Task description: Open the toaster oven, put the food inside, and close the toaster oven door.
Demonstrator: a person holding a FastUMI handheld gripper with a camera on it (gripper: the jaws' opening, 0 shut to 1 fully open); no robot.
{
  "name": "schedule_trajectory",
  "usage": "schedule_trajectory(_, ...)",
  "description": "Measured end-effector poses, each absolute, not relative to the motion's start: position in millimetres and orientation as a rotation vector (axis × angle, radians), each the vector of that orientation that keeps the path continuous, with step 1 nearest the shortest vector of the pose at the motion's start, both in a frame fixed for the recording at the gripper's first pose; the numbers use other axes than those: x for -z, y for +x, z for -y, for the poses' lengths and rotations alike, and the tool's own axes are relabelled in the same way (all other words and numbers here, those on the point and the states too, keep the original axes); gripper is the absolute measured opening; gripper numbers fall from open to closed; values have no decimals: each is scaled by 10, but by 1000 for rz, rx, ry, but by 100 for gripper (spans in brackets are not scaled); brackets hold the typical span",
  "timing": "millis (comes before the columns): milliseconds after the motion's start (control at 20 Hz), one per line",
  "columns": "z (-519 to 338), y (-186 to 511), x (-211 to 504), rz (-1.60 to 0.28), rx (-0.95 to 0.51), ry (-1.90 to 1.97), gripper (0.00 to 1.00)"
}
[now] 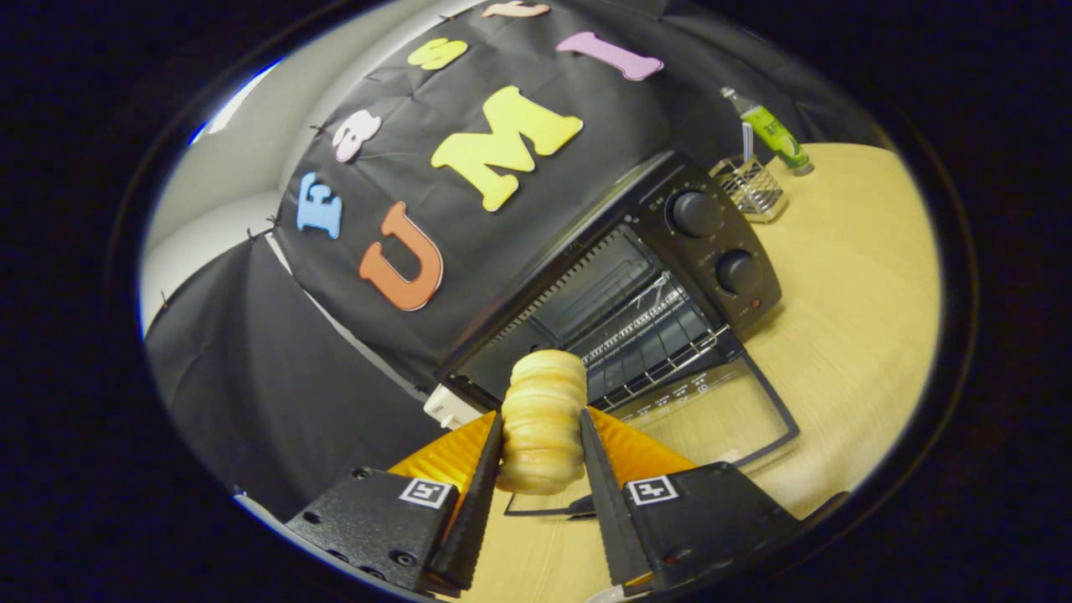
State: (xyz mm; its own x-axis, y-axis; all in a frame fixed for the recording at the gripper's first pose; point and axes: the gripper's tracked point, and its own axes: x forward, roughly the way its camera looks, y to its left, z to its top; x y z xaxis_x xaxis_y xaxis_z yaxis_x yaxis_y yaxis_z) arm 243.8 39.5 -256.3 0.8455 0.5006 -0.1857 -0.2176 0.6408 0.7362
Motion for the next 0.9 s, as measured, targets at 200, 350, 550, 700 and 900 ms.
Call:
schedule_trajectory(200, -202, 2945, 2576, -358, -370, 766, 62)
schedule_trajectory(350, -176, 3325, 2455, -272, -348, 703, 62)
schedule_trajectory(550, -256, 3556, 2396, -205, -368, 586, 74)
schedule_trajectory(700, -247, 3614, 2373, -193, -344, 551, 85)
schedule_trajectory(900, -334, 3607, 2475, -244, -347, 470, 100)
